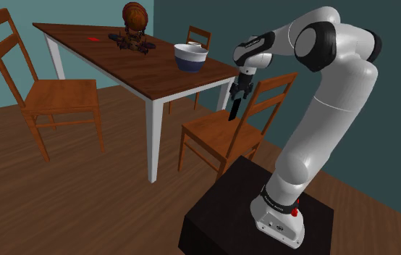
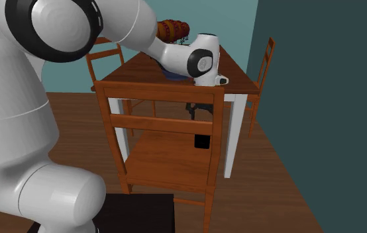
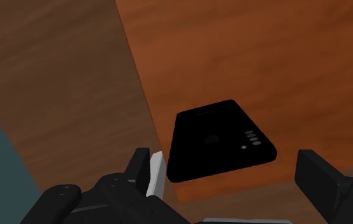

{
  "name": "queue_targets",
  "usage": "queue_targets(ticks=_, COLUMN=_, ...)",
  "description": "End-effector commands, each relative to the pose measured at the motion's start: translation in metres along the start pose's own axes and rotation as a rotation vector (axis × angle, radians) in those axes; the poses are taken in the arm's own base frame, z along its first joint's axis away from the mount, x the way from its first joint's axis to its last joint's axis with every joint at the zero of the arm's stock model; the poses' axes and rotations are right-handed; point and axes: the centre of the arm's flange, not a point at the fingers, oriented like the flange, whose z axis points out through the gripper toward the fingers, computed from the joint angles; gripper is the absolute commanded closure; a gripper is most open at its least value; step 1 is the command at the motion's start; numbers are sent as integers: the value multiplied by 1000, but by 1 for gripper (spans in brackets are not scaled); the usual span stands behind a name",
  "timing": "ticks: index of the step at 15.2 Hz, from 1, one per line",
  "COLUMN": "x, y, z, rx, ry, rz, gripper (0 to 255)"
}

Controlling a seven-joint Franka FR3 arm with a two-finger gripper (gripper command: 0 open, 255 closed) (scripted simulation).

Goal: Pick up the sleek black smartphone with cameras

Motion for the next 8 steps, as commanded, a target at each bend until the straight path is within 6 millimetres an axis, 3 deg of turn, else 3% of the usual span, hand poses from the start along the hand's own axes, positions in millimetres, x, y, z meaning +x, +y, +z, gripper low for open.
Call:
queue_targets(ticks=1, x=0, y=0, z=11, rx=0, ry=1, rz=1, gripper=0)
queue_targets(ticks=6, x=0, y=0, z=30, rx=0, ry=1, rz=1, gripper=0)
queue_targets(ticks=7, x=1, y=0, z=31, rx=0, ry=1, rz=1, gripper=255)
queue_targets(ticks=8, x=0, y=0, z=30, rx=0, ry=1, rz=1, gripper=255)
